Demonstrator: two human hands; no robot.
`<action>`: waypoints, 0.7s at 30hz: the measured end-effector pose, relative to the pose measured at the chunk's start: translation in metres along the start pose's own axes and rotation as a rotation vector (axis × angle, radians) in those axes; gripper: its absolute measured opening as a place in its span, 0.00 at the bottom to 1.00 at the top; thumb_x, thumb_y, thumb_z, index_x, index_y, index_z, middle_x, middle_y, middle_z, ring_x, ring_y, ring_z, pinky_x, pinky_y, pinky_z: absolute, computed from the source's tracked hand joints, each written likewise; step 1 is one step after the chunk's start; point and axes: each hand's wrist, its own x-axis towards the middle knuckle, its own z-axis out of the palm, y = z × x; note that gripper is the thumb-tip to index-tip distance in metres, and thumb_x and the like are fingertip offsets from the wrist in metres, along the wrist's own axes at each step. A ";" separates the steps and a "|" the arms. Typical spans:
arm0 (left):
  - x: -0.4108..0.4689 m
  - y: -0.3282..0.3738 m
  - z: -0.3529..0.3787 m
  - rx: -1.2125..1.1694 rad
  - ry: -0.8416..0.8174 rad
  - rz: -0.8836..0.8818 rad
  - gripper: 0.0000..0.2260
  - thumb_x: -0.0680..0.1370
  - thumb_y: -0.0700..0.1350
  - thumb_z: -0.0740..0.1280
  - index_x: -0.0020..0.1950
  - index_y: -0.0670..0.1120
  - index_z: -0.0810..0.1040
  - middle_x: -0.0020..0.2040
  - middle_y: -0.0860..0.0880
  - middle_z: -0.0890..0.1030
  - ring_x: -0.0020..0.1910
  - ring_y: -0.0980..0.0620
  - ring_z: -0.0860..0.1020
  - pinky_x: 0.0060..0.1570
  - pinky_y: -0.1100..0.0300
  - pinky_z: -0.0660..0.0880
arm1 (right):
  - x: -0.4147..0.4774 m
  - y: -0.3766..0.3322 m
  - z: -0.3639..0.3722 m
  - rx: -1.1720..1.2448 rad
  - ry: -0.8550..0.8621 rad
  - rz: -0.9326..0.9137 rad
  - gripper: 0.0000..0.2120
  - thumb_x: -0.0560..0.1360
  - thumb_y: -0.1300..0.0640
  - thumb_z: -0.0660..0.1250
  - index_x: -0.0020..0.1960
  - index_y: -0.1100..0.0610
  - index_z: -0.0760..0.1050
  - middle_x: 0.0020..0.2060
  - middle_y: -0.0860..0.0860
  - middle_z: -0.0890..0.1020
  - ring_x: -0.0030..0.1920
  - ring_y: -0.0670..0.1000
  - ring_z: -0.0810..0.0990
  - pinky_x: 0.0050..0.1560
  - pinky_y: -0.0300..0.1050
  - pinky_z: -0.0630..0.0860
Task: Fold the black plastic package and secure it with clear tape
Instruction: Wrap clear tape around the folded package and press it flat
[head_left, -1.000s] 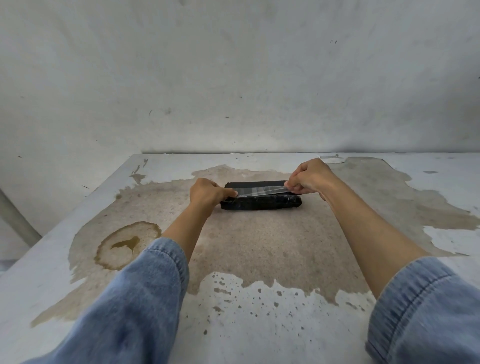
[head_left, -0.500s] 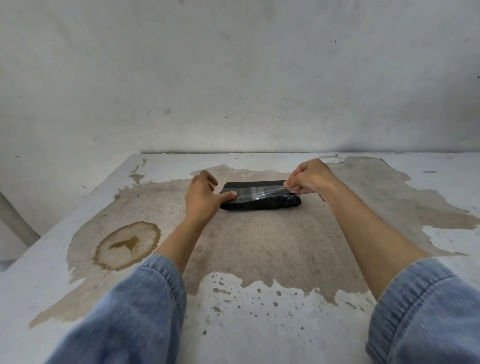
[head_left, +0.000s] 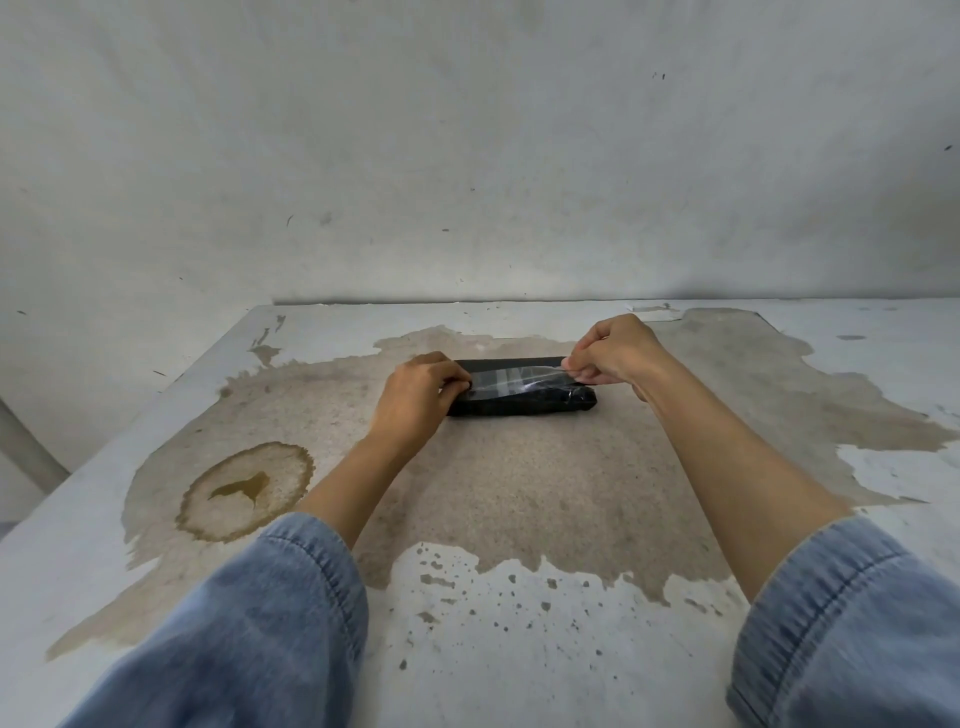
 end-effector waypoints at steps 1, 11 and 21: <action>-0.001 0.000 -0.001 0.037 -0.004 0.027 0.08 0.79 0.43 0.66 0.52 0.43 0.83 0.47 0.46 0.83 0.46 0.46 0.79 0.43 0.58 0.72 | 0.000 0.000 0.000 0.001 0.000 0.002 0.11 0.67 0.68 0.74 0.48 0.69 0.78 0.39 0.59 0.84 0.34 0.48 0.82 0.42 0.42 0.82; -0.006 0.022 0.002 0.652 -0.316 0.158 0.46 0.67 0.74 0.40 0.79 0.48 0.48 0.65 0.44 0.66 0.62 0.46 0.67 0.60 0.51 0.65 | -0.002 -0.003 -0.005 0.054 -0.032 0.032 0.06 0.67 0.68 0.74 0.42 0.65 0.77 0.37 0.59 0.84 0.32 0.50 0.81 0.40 0.43 0.82; -0.010 0.016 0.008 0.648 -0.264 0.163 0.57 0.63 0.76 0.25 0.75 0.40 0.60 0.61 0.43 0.71 0.57 0.44 0.71 0.58 0.48 0.68 | -0.006 -0.003 -0.016 0.100 -0.125 0.134 0.04 0.71 0.69 0.70 0.45 0.69 0.79 0.39 0.59 0.84 0.31 0.49 0.80 0.41 0.45 0.83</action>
